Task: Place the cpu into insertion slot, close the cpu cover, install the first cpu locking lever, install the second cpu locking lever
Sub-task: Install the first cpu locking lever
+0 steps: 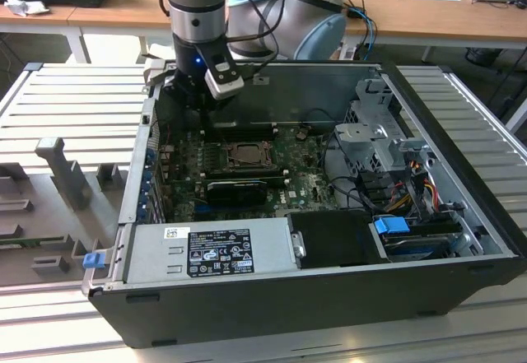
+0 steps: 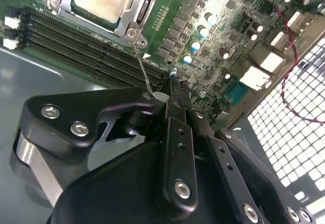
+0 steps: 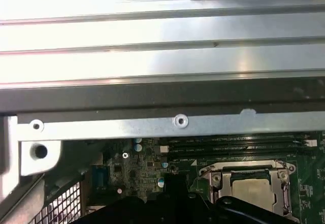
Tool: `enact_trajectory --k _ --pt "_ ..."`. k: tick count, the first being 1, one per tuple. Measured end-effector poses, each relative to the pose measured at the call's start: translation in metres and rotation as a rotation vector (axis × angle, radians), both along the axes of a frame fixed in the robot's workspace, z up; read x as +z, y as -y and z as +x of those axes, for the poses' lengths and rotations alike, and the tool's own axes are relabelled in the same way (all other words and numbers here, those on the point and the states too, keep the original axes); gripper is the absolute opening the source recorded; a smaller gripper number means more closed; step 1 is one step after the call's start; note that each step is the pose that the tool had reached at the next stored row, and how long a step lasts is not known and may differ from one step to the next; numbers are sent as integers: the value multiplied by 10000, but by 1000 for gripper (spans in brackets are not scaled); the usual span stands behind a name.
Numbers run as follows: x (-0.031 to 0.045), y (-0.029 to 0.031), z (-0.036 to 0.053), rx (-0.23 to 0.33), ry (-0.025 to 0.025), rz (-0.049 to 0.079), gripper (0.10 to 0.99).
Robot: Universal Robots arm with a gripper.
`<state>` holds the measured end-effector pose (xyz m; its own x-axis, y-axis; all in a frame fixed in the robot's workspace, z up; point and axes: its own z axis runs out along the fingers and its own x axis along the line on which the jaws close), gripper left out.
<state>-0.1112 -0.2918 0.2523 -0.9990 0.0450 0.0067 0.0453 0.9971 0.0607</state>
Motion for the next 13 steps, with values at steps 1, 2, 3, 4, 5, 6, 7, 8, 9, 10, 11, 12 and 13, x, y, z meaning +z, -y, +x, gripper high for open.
enact_trajectory --k 1,2,3,4,5,6,7,8,9,10,11,12,13 --pt "0 -1 15 1 -1 1 106" --pt "0 -2 36 -1 -3 0 106" --pt "0 -2 60 0 -9 -1 106" --pt "1 -2 68 0 -11 -1 106" --pt "1 -1 71 0 -12 -1 106" --pt "1 -2 72 -1 -11 0 106" --pt "0 -2 80 0 -11 0 106" --pt "3 -2 80 0 -11 -1 106" --pt "10 -2 80 -1 -12 -2 106" --pt "13 -2 80 -1 -11 -1 106" --pt "17 -2 83 -1 -10 1 106" --pt "19 -2 87 1 -9 1 106" --pt "19 -2 89 0 -9 1 106"
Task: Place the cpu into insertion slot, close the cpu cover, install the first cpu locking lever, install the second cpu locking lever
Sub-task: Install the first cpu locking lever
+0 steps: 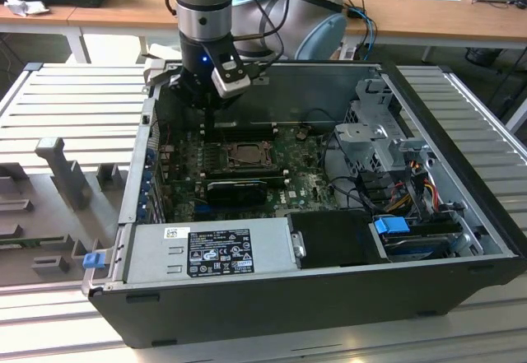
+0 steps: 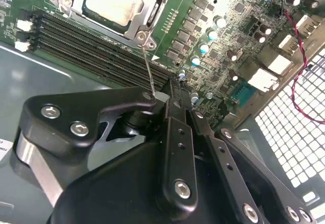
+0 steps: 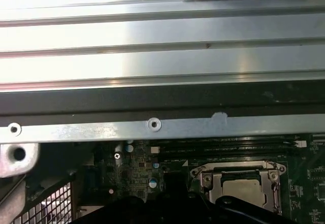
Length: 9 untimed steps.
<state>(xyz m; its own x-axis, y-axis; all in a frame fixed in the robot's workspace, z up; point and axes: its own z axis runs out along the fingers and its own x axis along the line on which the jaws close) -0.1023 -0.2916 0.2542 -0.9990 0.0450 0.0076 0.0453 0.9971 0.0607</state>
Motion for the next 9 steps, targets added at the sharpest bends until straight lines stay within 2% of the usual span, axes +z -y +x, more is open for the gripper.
enact_trajectory --k 9 --pt "0 0 113 0 0 -11 106"
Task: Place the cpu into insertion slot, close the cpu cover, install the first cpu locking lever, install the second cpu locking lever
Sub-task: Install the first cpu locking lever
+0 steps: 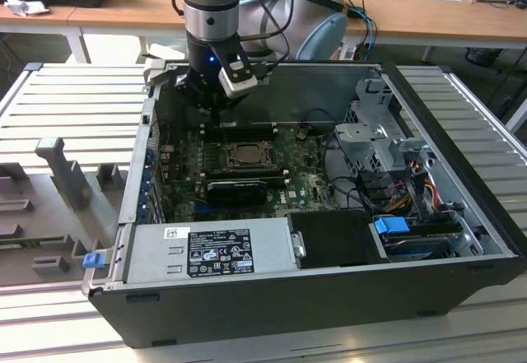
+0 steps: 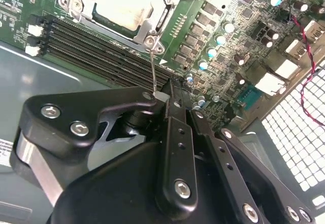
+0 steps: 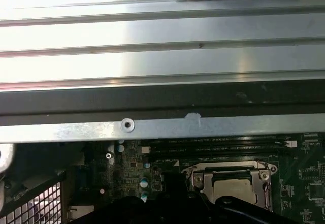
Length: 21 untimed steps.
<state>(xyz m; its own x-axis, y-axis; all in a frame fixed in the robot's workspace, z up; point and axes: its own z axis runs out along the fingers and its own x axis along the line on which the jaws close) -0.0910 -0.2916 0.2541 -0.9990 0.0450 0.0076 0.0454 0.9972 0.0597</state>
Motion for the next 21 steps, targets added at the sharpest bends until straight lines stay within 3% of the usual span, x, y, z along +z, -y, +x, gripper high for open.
enact_trajectory --k 17,20,21 --pt "-19 0 362 1 0 9 106" --pt "-36 10 387 0 0 307 106" --pt "-59 16 391 0 1 311 106"
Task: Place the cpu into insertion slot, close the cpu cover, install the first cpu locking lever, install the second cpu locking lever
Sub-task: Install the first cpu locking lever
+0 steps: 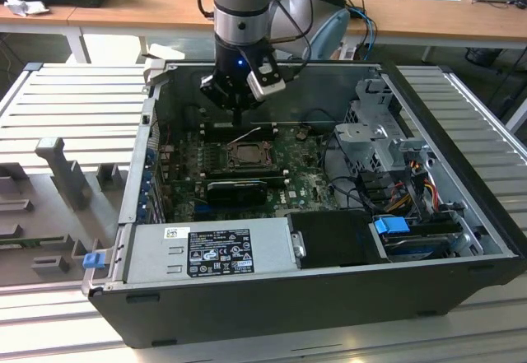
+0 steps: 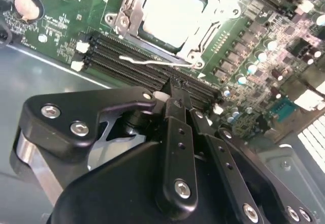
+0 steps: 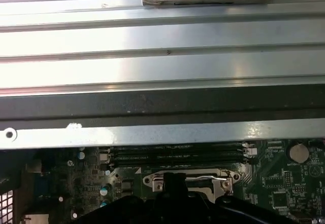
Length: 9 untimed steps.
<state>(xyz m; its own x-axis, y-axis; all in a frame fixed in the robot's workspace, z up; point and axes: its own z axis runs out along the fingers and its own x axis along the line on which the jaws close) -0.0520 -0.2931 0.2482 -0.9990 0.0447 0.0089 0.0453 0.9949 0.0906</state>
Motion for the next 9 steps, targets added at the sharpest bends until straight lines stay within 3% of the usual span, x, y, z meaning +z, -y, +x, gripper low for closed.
enact_trajectory --k 9 --pt "-152 1 100 318 0 -2 106"
